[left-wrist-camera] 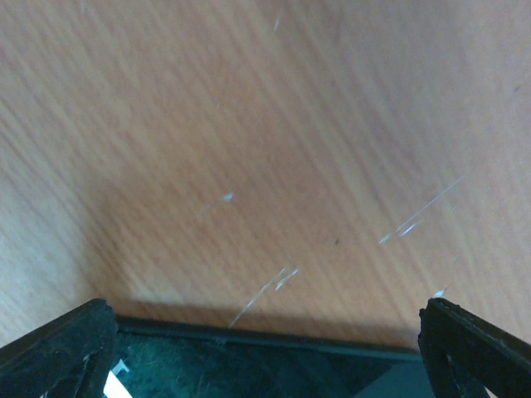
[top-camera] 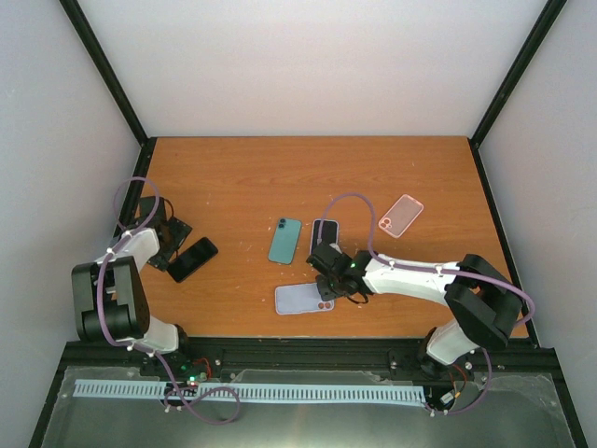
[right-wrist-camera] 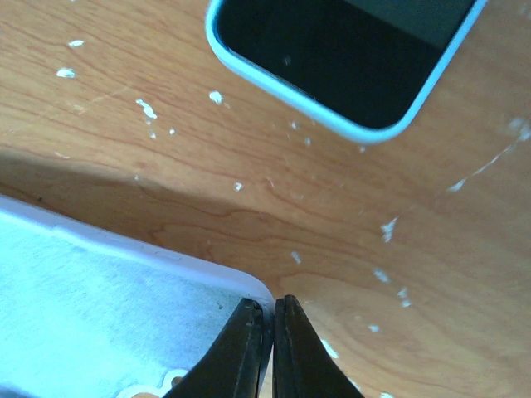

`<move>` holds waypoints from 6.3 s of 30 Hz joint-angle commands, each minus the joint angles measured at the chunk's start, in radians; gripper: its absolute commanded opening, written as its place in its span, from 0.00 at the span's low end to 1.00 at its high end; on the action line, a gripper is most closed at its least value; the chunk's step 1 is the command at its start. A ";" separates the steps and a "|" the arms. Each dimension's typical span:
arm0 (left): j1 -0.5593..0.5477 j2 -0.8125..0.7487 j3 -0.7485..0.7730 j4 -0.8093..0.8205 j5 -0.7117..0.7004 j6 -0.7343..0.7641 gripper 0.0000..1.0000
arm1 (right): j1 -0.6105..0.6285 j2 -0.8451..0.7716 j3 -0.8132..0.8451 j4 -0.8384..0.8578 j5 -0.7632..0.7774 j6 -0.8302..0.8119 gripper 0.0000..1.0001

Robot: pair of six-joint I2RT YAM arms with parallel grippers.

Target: Put the phone into the phone case

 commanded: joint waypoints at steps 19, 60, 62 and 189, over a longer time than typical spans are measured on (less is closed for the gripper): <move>-0.418 -0.091 -0.053 -0.005 0.215 -0.317 0.99 | -0.232 -0.072 0.076 -0.071 0.052 -0.274 0.03; 0.067 -0.088 -0.175 -0.010 0.289 0.030 1.00 | -0.240 -0.208 0.021 0.032 -0.057 -0.246 0.03; 0.027 -0.094 -0.171 0.004 0.304 0.011 1.00 | -0.240 -0.204 0.016 0.031 -0.048 -0.251 0.03; -1.008 0.124 0.004 0.394 0.571 -0.001 0.48 | -0.180 -0.534 -0.394 0.303 -0.294 0.417 0.43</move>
